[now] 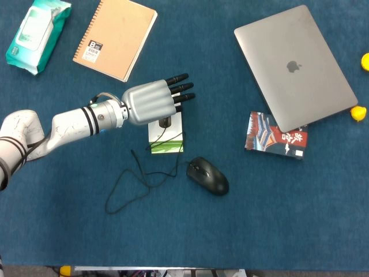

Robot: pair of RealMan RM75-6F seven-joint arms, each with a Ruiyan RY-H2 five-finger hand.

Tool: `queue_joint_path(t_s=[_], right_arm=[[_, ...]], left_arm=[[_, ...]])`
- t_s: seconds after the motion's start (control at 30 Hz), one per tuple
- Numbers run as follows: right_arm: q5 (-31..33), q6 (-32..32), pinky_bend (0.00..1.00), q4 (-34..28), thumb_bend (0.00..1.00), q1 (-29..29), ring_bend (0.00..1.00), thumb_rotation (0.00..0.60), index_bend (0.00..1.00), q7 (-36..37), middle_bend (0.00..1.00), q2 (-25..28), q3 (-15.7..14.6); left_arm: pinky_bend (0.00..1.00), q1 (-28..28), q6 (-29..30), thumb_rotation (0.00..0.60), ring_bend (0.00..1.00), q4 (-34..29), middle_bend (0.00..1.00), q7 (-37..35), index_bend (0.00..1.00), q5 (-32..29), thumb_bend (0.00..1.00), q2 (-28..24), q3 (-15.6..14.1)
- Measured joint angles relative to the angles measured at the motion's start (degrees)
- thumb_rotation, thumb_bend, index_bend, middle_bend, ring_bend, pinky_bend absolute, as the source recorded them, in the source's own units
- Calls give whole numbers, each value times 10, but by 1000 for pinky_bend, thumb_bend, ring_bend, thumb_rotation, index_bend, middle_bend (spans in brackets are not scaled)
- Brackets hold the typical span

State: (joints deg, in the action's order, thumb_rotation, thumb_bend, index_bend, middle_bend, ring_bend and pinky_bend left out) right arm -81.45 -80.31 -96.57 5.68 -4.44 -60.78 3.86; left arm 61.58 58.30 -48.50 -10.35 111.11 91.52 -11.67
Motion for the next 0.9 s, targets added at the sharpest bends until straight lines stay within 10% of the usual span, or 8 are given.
queue_joint_path(t_s=[0.9], right_arm=[[3,-2,476,8,378,-4,337,600,547,7,447,0,0]], left_arm=[[39,2,-5,600,33,5,117,9,486,-16,261,8,-10]])
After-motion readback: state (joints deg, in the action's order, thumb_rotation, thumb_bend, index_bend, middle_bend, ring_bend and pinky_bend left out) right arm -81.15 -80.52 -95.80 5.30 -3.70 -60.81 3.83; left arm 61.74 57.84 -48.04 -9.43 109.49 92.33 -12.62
